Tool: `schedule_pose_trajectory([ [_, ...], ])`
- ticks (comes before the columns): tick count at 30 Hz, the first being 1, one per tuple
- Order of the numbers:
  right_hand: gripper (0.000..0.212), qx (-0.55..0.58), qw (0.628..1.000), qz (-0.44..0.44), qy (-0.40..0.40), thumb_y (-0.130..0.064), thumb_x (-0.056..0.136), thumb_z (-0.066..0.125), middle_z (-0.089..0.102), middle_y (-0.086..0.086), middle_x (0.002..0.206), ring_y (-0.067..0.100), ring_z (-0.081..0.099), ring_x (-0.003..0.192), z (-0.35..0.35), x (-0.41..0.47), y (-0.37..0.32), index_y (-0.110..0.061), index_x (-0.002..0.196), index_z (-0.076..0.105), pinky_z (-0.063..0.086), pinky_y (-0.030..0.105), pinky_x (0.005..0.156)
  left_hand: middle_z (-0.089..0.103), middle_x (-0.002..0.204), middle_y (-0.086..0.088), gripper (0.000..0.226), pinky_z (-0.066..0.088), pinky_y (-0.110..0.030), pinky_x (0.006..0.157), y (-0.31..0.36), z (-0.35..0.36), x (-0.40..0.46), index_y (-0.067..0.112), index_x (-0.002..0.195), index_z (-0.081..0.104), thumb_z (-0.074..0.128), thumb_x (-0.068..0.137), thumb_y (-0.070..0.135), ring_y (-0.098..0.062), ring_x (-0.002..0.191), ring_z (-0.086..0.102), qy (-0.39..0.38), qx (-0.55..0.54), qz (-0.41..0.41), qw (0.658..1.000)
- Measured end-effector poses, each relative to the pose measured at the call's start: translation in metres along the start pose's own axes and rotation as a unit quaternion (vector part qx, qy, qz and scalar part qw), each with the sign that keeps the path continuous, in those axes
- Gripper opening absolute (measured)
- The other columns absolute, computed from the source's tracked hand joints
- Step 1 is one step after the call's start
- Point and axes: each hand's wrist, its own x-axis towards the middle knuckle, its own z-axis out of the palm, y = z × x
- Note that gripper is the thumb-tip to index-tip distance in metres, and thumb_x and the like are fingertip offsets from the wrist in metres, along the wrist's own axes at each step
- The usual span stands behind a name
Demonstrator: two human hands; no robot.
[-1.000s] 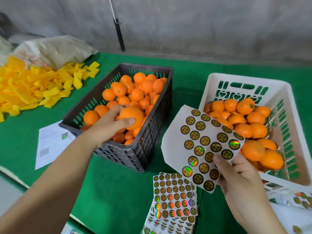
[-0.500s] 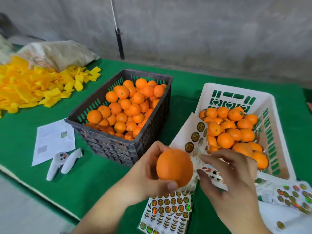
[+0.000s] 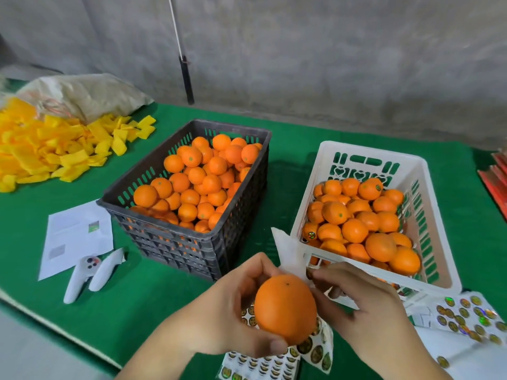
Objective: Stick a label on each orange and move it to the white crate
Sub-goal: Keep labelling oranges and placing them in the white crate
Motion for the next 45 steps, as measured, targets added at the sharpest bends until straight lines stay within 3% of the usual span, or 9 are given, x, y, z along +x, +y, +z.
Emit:
schedule_pose_trajectory([
  [3,0.03,0.014,0.999,0.014,-0.045,-0.052,0.095,0.066,0.068,-0.021,0.088,-0.008,0.06,0.079,-0.007,0.002,-0.004,-0.026,0.098,0.08,0.044,0.003,0.072,0.058,0.138,-0.022,0.077,0.049,-0.068,0.1,-0.002,0.001,0.001,0.001,0.125,0.045,0.093,0.075,0.036,-0.044,0.128,0.059,-0.005,0.009,-0.012,1.0],
  [6,0.004,0.036,0.996,0.044,-0.067,-0.037,0.091,0.075,0.067,-0.021,0.084,-0.005,0.062,0.077,-0.009,0.004,-0.004,-0.036,0.093,0.078,0.043,0.004,0.069,0.056,0.143,-0.017,0.076,0.046,-0.071,0.101,-0.004,0.002,0.003,0.0,0.129,0.043,0.092,0.077,0.027,-0.042,0.131,0.057,-0.013,0.028,-0.018,0.999],
  [14,0.04,0.141,0.97,0.174,-0.096,-0.002,0.094,0.073,0.073,-0.009,0.074,0.011,0.068,0.07,-0.011,-0.004,0.006,-0.04,0.085,0.077,0.047,0.009,0.062,0.058,0.141,-0.01,0.065,0.052,-0.059,0.101,-0.004,0.002,0.007,0.016,0.128,0.047,0.091,0.08,0.019,-0.036,0.13,0.059,-0.025,0.068,-0.024,0.997],
  [23,0.017,0.17,0.966,0.194,-0.02,-0.056,0.088,0.075,0.072,-0.007,0.083,0.016,0.067,0.072,-0.015,0.007,-0.002,-0.046,0.101,0.076,0.053,0.026,0.063,0.056,0.146,-0.01,0.065,0.053,-0.058,0.102,-0.005,0.004,0.007,0.011,0.128,0.045,0.088,0.078,0.014,-0.036,0.133,0.057,0.001,0.064,-0.008,0.998],
  [27,0.013,0.162,0.972,0.163,-0.045,-0.047,0.086,0.069,0.073,-0.011,0.086,0.013,0.068,0.081,-0.014,0.013,-0.006,-0.043,0.096,0.077,0.05,0.019,0.068,0.059,0.141,-0.009,0.065,0.054,-0.053,0.1,-0.004,0.004,0.006,0.017,0.126,0.048,0.089,0.077,0.017,-0.035,0.129,0.059,0.001,0.076,-0.005,0.997],
  [31,0.012,0.169,0.963,0.179,0.107,-0.045,0.091,0.068,0.073,-0.003,0.076,0.019,0.067,0.065,-0.016,0.008,-0.012,-0.053,0.094,0.077,0.054,0.027,0.059,0.056,0.146,-0.008,0.064,0.054,-0.054,0.103,-0.007,0.006,0.006,0.016,0.128,0.047,0.087,0.078,0.015,-0.034,0.133,0.057,0.007,0.06,0.008,0.998],
  [34,0.014,0.054,0.99,0.071,0.108,-0.036,0.098,0.066,0.07,-0.018,0.093,-0.002,0.065,0.08,-0.015,0.006,-0.025,-0.043,0.101,0.077,0.044,0.004,0.071,0.061,0.138,-0.006,0.066,0.057,-0.053,0.096,-0.008,0.009,0.009,0.017,0.124,0.049,0.093,0.075,0.028,-0.031,0.126,0.062,0.046,0.039,0.005,0.998],
  [40,0.028,0.039,0.999,0.005,-0.001,-0.041,0.097,0.065,0.062,-0.017,0.114,0.01,0.066,0.106,-0.014,-0.005,-0.023,-0.029,0.119,0.077,0.05,0.018,0.085,0.065,0.123,-0.012,0.076,0.059,-0.045,0.085,-0.011,0.011,0.009,0.015,0.116,0.054,0.096,0.064,0.051,-0.037,0.112,0.067,0.071,0.007,-0.011,0.997],
  [45,0.085,-0.042,0.995,0.004,-0.088,-0.056,0.082,0.077,0.04,-0.019,0.149,-0.004,0.04,0.14,0.002,-0.014,-0.026,-0.035,0.156,0.04,0.033,0.003,0.105,0.072,0.108,0.001,0.083,0.057,-0.029,0.077,-0.013,0.017,0.014,0.017,0.109,0.055,0.097,0.051,0.061,-0.026,0.1,0.073,0.104,-0.07,-0.021,0.992],
])
